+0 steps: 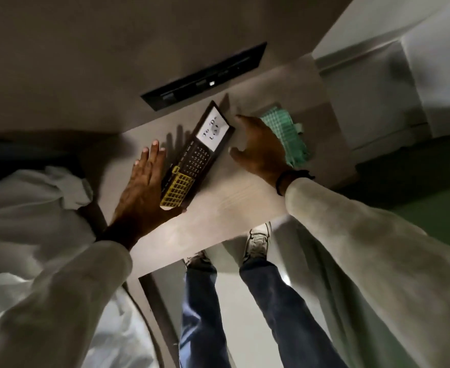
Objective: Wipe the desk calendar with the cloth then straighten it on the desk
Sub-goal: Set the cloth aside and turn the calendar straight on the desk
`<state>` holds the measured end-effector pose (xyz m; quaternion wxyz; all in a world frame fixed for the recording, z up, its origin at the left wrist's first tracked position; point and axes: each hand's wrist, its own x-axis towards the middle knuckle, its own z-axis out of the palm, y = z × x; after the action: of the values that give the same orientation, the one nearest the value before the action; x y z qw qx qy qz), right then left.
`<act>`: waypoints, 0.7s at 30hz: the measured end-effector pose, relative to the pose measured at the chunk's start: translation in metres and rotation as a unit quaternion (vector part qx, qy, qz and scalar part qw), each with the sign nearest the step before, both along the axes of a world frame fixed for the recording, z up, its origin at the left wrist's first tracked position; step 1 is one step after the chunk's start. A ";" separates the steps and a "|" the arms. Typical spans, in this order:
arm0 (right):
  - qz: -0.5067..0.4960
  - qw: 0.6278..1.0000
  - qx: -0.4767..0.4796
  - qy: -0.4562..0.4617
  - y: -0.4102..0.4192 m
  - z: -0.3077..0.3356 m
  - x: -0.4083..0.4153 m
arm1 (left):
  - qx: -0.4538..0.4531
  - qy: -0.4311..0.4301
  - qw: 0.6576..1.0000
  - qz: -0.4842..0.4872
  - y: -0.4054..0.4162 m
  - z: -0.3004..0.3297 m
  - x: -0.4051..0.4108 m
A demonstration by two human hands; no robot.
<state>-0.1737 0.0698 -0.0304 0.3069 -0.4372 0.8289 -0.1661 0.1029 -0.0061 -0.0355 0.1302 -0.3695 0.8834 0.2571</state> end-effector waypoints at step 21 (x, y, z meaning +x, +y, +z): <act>-0.118 0.992 -0.023 -0.028 0.031 -0.002 -0.030 | 0.065 0.110 0.984 0.125 -0.036 -0.006 -0.010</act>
<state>-0.2035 0.1007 -0.0324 0.2983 -0.3386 0.8615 -0.2328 0.0929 -0.0424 -0.0417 0.0232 -0.4372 0.8207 0.3671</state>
